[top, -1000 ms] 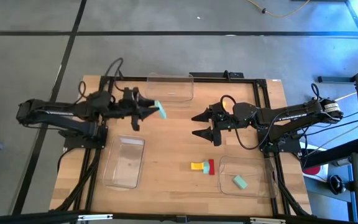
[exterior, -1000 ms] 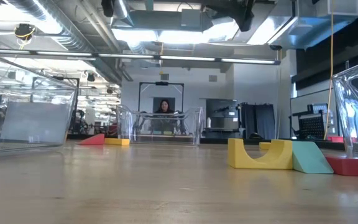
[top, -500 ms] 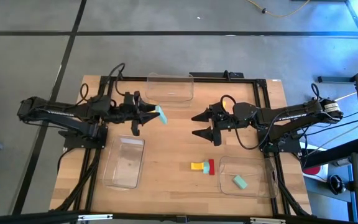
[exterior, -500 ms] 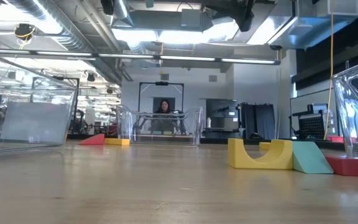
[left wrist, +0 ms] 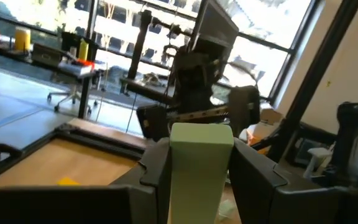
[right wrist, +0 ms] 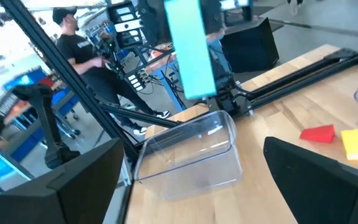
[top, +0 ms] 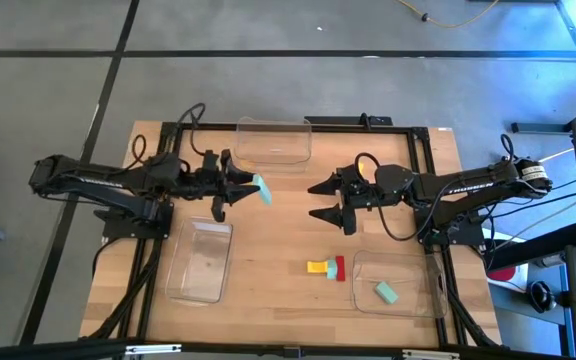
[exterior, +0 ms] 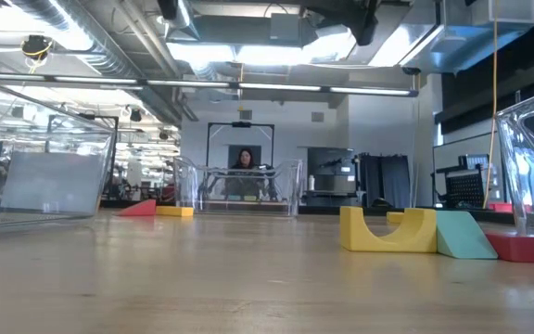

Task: Sort & place blocks by color
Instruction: Put the left light blue block in the right transparent bin

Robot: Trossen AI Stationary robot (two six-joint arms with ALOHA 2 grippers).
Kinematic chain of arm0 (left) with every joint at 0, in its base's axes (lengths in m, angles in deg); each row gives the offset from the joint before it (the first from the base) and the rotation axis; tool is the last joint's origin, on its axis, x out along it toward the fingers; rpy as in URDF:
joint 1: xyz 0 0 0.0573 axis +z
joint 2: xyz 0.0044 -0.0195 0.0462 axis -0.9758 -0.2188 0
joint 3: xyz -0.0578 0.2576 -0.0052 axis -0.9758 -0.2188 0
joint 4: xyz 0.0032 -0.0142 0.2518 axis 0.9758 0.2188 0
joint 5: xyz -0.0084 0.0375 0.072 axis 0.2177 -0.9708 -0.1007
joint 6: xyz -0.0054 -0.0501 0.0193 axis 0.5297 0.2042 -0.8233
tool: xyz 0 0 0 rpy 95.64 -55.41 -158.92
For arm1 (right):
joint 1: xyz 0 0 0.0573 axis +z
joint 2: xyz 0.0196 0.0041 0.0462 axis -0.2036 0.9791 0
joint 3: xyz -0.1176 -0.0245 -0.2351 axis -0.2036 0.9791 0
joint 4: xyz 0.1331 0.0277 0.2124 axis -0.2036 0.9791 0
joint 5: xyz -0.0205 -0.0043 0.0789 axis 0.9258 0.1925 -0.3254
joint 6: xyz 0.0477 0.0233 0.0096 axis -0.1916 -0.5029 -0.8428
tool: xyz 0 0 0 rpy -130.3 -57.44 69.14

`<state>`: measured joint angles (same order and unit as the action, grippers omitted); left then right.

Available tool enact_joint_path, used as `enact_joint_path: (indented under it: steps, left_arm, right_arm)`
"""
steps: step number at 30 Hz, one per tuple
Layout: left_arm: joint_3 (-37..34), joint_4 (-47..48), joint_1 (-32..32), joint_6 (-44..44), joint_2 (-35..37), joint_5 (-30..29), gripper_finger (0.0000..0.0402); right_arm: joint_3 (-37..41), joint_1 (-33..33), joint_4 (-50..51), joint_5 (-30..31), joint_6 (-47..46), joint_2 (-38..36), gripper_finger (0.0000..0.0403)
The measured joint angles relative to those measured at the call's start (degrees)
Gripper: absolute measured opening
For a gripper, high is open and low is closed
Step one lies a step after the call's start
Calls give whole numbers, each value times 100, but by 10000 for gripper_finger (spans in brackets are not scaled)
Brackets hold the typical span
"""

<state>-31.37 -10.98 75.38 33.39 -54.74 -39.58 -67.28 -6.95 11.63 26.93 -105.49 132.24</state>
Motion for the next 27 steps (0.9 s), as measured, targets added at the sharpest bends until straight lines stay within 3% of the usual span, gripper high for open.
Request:
enact_joint_path:
  steps: [3,15,23,27]
  left_arm:
    - [58,-370,0,84,-313,69,116]
    - [917,-279,0,99,-1798,220,116]
    - [1019,-310,0,139,-1920,243,116]
    - [1019,-291,2,139,-1907,204,116]
  right_arm:
    - [0,0,-170,184,215,65,388]
    - [-195,0,-443,393,329,861,388]
    - [-507,0,-375,492,422,1242,386]
    - [-511,0,-317,494,268,1264,356]
